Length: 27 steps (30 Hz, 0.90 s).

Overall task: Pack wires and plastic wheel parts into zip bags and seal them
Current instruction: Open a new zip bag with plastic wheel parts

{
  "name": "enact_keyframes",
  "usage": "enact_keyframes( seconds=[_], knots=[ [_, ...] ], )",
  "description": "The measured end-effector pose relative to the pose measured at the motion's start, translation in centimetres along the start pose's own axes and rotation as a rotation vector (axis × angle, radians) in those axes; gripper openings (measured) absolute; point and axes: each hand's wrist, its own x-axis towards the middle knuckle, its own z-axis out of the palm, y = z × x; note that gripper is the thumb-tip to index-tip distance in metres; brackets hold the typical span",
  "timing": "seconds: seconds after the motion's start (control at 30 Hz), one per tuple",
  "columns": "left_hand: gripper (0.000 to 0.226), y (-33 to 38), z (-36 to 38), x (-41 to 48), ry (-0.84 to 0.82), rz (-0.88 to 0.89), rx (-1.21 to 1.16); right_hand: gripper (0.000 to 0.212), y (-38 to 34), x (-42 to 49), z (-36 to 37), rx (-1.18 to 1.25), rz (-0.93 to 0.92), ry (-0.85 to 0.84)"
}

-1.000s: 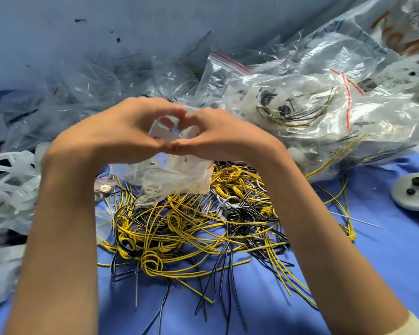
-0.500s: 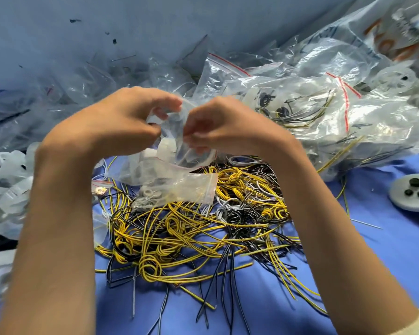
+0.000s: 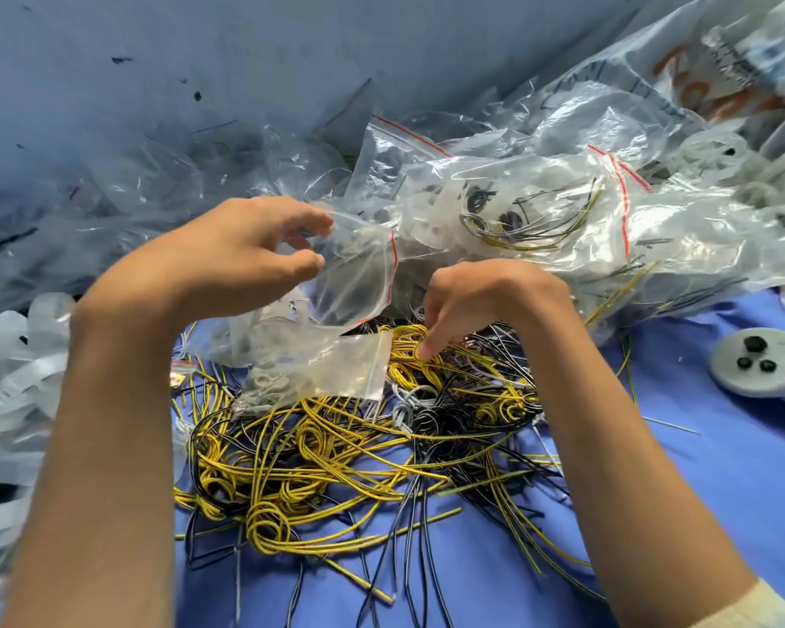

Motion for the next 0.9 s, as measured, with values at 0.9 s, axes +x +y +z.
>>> enact_keyframes(
  seconds=[0.9],
  knots=[
    [0.046,-0.1,0.5,0.7,-0.009,-0.012,-0.138,0.024,-0.4,-4.8,-4.0,0.464,-0.404,0.520]
  ],
)
